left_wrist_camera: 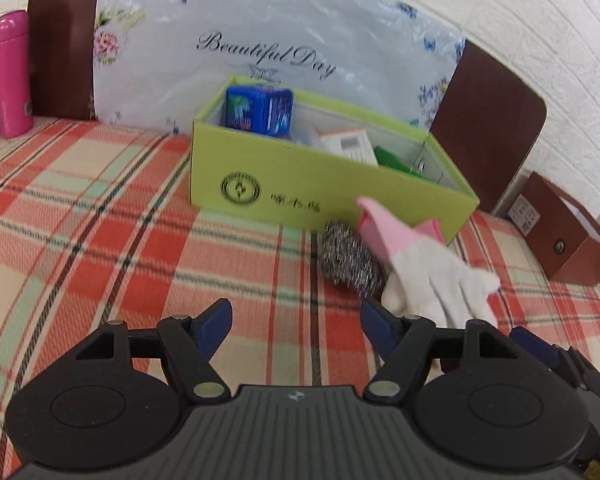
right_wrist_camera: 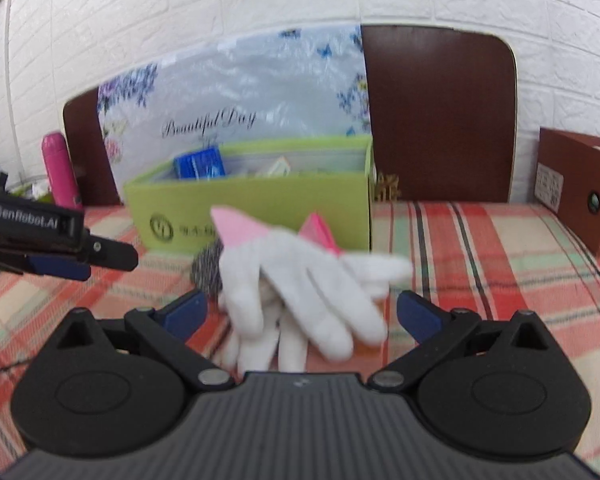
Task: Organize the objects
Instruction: 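Withdraw both tools and grasp a pink-cuffed white glove with the left tool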
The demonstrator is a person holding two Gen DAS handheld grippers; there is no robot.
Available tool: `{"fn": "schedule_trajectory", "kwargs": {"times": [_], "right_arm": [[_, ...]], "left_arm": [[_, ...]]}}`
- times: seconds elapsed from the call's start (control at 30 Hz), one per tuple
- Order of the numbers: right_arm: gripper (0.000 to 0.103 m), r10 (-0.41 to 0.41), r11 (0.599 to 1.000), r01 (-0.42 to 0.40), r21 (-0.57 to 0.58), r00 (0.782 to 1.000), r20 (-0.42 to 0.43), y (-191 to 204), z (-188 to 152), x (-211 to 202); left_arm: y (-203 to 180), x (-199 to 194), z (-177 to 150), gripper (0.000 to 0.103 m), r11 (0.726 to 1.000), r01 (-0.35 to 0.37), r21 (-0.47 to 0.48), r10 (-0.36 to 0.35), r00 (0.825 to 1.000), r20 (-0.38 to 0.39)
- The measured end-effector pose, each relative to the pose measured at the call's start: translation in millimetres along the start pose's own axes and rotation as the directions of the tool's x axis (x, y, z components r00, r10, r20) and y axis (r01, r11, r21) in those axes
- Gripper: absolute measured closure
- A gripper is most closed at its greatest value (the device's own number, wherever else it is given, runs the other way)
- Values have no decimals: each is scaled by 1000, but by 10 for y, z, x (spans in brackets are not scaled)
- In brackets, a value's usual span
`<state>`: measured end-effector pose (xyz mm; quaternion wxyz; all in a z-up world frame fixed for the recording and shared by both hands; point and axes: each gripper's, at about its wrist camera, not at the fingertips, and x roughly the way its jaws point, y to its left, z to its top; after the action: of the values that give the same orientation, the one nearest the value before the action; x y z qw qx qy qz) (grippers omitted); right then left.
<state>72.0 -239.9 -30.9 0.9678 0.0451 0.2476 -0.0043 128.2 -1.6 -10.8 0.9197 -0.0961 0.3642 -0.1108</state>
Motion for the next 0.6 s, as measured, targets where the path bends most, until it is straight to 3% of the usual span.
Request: {"fn": "schedule_trajectory", "kwargs": {"times": [0.23,0.43,0.6], "right_arm": [[0,-8,1000,9,30,999,-41,-1,-205,-108],[0,-4,1000,4,13,1000,-28,17,-167,-85],[12,9,999,-10,-35,1000,-8,125,5,114]], "left_arm": [[39,-61,-127,29,999,-25,-20,25,1000,-18],[68,-147,-195,29,999,-7,-38,6,1000,-25],[74,-255,-204,29,1000,-5,-30,5,1000,-9]]}}
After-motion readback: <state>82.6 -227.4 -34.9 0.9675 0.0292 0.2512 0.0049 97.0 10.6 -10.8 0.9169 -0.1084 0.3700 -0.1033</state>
